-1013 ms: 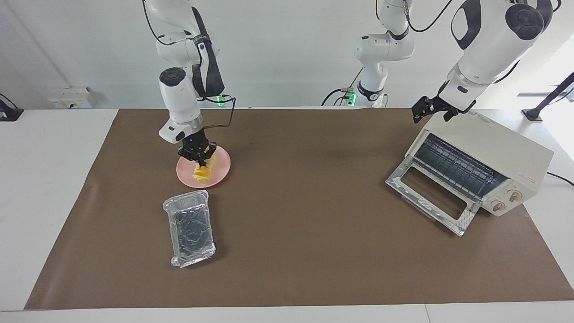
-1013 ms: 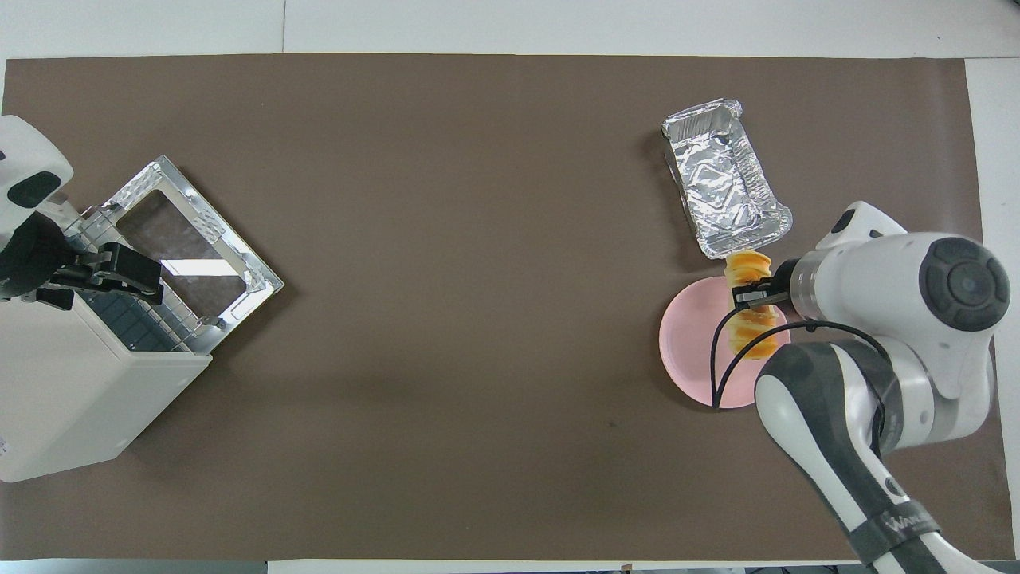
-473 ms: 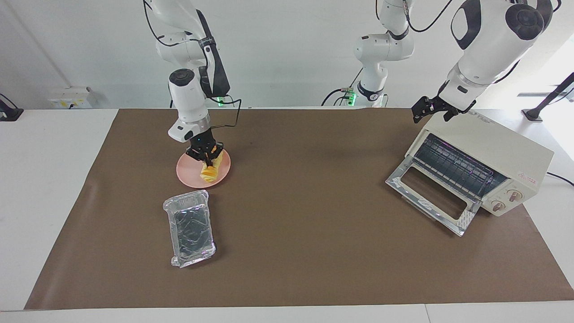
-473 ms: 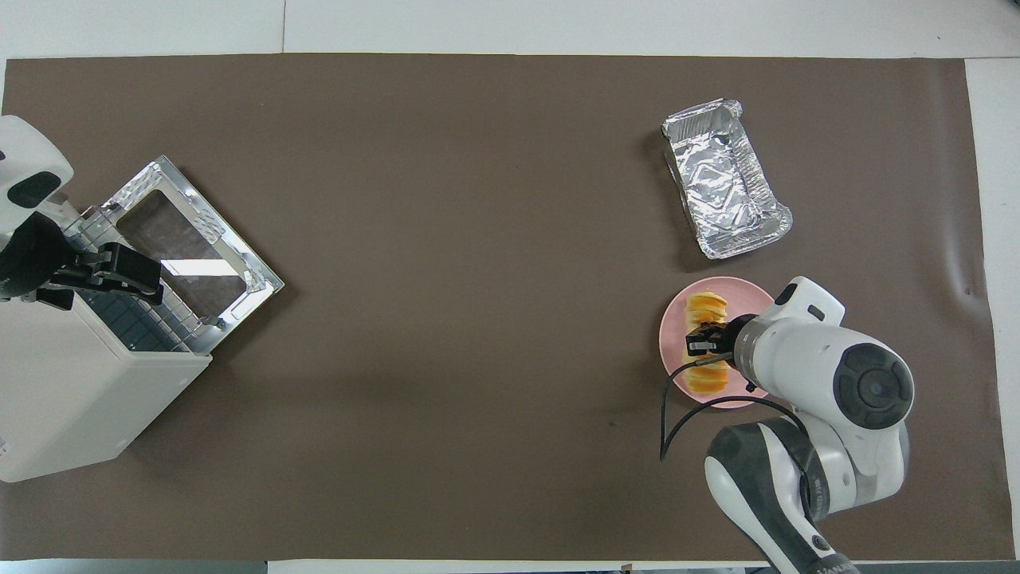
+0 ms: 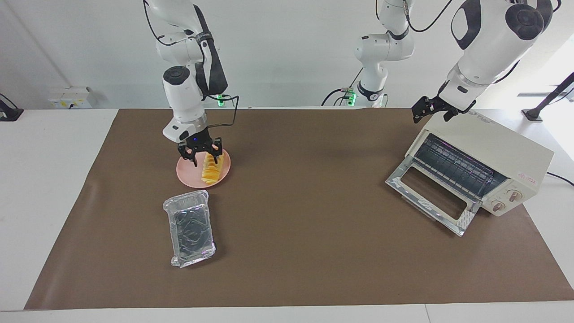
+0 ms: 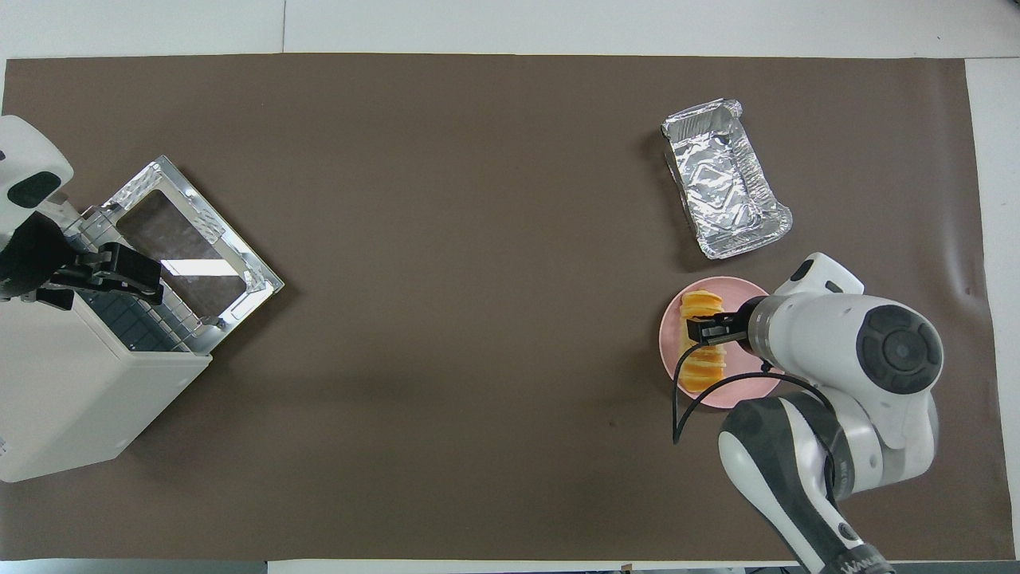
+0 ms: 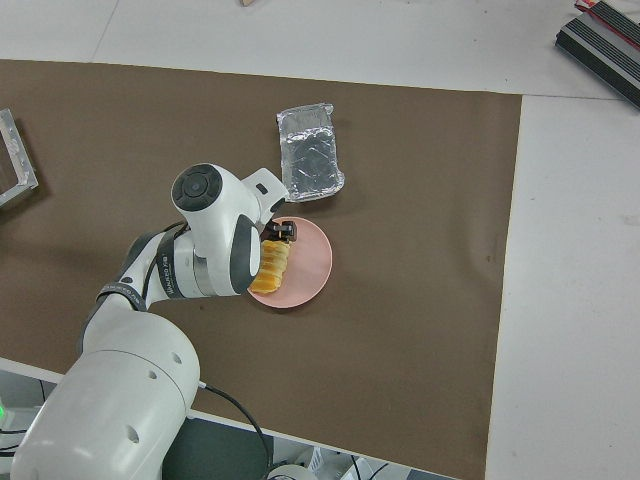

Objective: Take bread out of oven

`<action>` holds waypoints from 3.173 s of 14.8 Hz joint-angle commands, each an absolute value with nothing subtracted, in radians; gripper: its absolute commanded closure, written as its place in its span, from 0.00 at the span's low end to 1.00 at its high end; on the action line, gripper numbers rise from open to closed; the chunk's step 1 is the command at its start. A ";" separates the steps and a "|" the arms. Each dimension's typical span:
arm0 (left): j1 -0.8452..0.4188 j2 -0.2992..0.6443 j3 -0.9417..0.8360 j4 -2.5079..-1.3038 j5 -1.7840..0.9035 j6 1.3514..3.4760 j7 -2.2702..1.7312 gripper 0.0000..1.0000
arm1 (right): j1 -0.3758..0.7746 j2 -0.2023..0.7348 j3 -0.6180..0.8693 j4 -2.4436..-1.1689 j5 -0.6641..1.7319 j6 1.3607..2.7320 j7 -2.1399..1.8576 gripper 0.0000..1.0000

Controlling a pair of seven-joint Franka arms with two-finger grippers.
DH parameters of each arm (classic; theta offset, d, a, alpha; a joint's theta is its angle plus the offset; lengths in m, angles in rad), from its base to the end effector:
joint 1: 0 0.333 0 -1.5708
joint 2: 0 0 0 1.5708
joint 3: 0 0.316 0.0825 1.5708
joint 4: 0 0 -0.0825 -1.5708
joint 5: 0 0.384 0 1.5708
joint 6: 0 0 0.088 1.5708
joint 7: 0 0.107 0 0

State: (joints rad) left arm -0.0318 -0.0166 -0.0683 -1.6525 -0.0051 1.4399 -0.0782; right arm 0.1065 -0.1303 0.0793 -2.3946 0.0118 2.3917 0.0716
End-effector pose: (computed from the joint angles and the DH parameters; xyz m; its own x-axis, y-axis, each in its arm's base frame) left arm 0.5285 -0.0540 0.5856 0.9807 -0.0204 -0.1945 -0.0231 -0.9997 -0.0113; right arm 0.4812 0.0907 0.3799 0.9865 0.1045 0.1265 0.1064 -0.9943 -0.0079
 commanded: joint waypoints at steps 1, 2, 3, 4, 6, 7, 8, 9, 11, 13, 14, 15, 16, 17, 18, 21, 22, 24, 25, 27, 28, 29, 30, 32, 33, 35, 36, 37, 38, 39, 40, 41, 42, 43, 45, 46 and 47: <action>-0.021 -0.038 -0.075 -1.671 0.011 1.454 -0.077 0.00 | 0.039 -0.115 0.084 -2.216 0.025 2.220 -0.003 0.00; -0.020 -0.038 -0.075 -1.671 0.011 1.454 -0.077 0.00 | 0.014 -0.112 0.084 -2.165 0.025 2.186 -0.047 0.00; -0.021 -0.038 -0.075 -1.672 0.011 1.454 -0.077 0.00 | 0.003 -0.112 0.084 -2.126 0.025 2.146 -0.079 0.00; -0.021 -0.038 -0.075 -1.671 0.011 1.454 -0.077 0.00 | -0.011 -0.113 0.078 -2.071 0.025 2.069 -0.110 0.00; -0.021 -0.038 -0.075 -1.671 0.011 1.454 -0.077 0.00 | -0.043 -0.112 0.077 -1.941 0.025 1.896 -0.152 0.00; -0.021 -0.038 -0.075 -1.672 0.011 1.454 -0.077 0.00 | -0.060 -0.110 0.077 -1.883 0.025 1.816 -0.167 0.00; -0.021 -0.038 -0.075 -1.671 0.011 1.454 -0.077 0.00 | -0.070 -0.109 0.077 -1.837 0.023 1.759 -0.173 0.00; -0.021 -0.038 -0.075 -1.672 0.011 1.454 -0.077 0.00 | -0.078 -0.107 0.077 -1.780 0.011 1.697 -0.175 0.00; -0.021 -0.038 -0.075 -1.671 0.011 1.454 -0.077 0.00 | -0.092 -0.078 0.077 -1.666 0.009 1.568 -0.176 0.00; -0.021 -0.038 -0.075 -1.671 0.011 1.454 -0.077 0.00 | -0.110 -0.046 0.077 -1.559 0.006 1.467 -0.193 0.00; -0.020 -0.038 -0.075 -1.671 0.011 1.454 -0.077 0.00 | -0.112 -0.034 0.075 -1.534 0.006 1.451 -0.216 0.00; -0.021 -0.038 -0.075 -1.672 0.011 1.454 -0.077 0.00 | -0.115 -0.031 0.075 -1.528 0.002 1.448 -0.230 0.00; -0.020 -0.038 -0.075 -1.671 0.011 1.454 -0.077 0.00 | -0.112 -0.025 0.071 -1.523 -0.005 1.448 -0.247 0.00; -0.021 -0.038 -0.075 -1.671 0.011 1.454 -0.077 0.00 | -0.107 -0.020 0.063 -1.522 -0.009 1.448 -0.261 0.00; -0.021 -0.038 -0.075 -1.672 0.011 1.454 -0.077 0.00 | -0.095 -0.020 0.048 -1.520 -0.015 1.447 -0.267 0.00; -0.021 -0.038 -0.075 -1.672 0.011 1.454 -0.077 0.00 | -0.094 -0.028 0.044 -1.519 -0.018 1.447 -0.264 0.00; -0.020 -0.038 -0.075 -1.672 0.011 1.454 -0.077 0.00 | -0.101 -0.025 0.052 -1.516 -0.024 1.448 -0.264 0.00; -0.021 -0.038 -0.075 -1.671 0.011 1.454 -0.077 0.00 | -0.106 -0.014 0.051 -1.508 -0.025 1.427 -0.265 0.00; -0.020 -0.038 -0.075 -1.671 0.011 1.454 -0.077 0.00 | -0.112 0.017 0.052 -1.456 -0.025 1.392 -0.264 0.00; -0.021 -0.038 -0.075 -1.671 0.011 1.454 -0.077 0.00 | -0.112 0.052 0.052 -1.372 -0.025 1.341 -0.264 0.00; -0.021 -0.038 -0.075 -1.671 0.011 1.454 -0.077 0.00 | -0.112 0.049 0.049 -1.370 -0.022 1.339 -0.265 0.00; -0.021 -0.038 -0.075 -1.671 0.011 1.454 -0.077 0.00 | -0.106 0.048 0.045 -1.370 -0.021 1.341 -0.265 0.00; -0.020 -0.038 -0.075 -1.671 0.011 1.454 -0.077 0.00 | -0.098 0.046 0.040 -1.371 -0.023 1.341 -0.265 0.00; -0.020 -0.038 -0.075 -1.672 0.011 1.454 -0.077 0.00 | -0.080 0.038 0.026 -1.377 -0.028 1.345 -0.264 0.00; -0.020 -0.038 -0.075 -1.671 0.011 1.454 -0.077 0.00 | -0.077 0.034 0.026 -1.382 -0.029 1.345 -0.262 0.00; -0.020 -0.038 -0.075 -1.671 0.011 1.454 -0.077 0.00 | -0.084 0.003 0.026 -1.423 -0.028 1.341 -0.261 0.00; -0.021 -0.038 -0.075 -1.671 0.011 1.454 -0.077 0.00 | -0.092 -0.009 0.028 -1.452 -0.026 1.350 -0.262 0.00; -0.021 -0.038 -0.075 -1.671 0.011 1.454 -0.077 0.00 | -0.095 -0.018 0.028 -1.474 -0.025 1.365 -0.262 0.00; -0.021 -0.038 -0.075 -1.671 0.011 1.454 -0.077 0.00 | -0.086 -0.037 0.022 -1.506 -0.025 1.390 -0.262 0.00; -0.021 -0.038 -0.075 -1.671 0.011 1.454 -0.077 0.00 | -0.072 -0.064 0.006 -1.550 -0.025 1.420 -0.262 0.00; -0.021 -0.038 -0.075 -1.671 0.011 1.454 -0.077 0.00 | -0.039 -0.084 -0.020 -1.587 -0.025 1.448 -0.259 0.00; -0.021 -0.038 -0.075 -1.671 0.011 1.454 -0.077 0.00 | -0.006 -0.089 -0.058 -1.592 -0.025 1.450 -0.256 0.00; -0.021 -0.038 -0.075 -1.671 0.011 1.454 -0.077 0.00 | 0.000 -0.084 -0.069 -1.586 -0.025 1.453 -0.256 0.00; -0.021 -0.038 -0.075 -1.671 0.011 1.454 -0.078 0.00 | -0.005 -0.080 -0.068 -1.571 -0.018 1.454 -0.259 0.00; -0.021 -0.038 -0.075 -1.672 0.011 1.454 -0.077 0.00 | -0.003 -0.060 -0.067 -1.542 -0.015 1.451 -0.261 0.00; -0.020 -0.038 -0.075 -1.671 0.011 1.454 -0.077 0.00 | -0.005 -0.058 -0.067 -1.537 -0.015 1.447 -0.262 0.00; -0.021 -0.038 -0.075 -1.671 0.011 1.454 -0.077 0.00 | -0.005 -0.058 -0.067 -1.537 -0.015 1.444 -0.262 0.00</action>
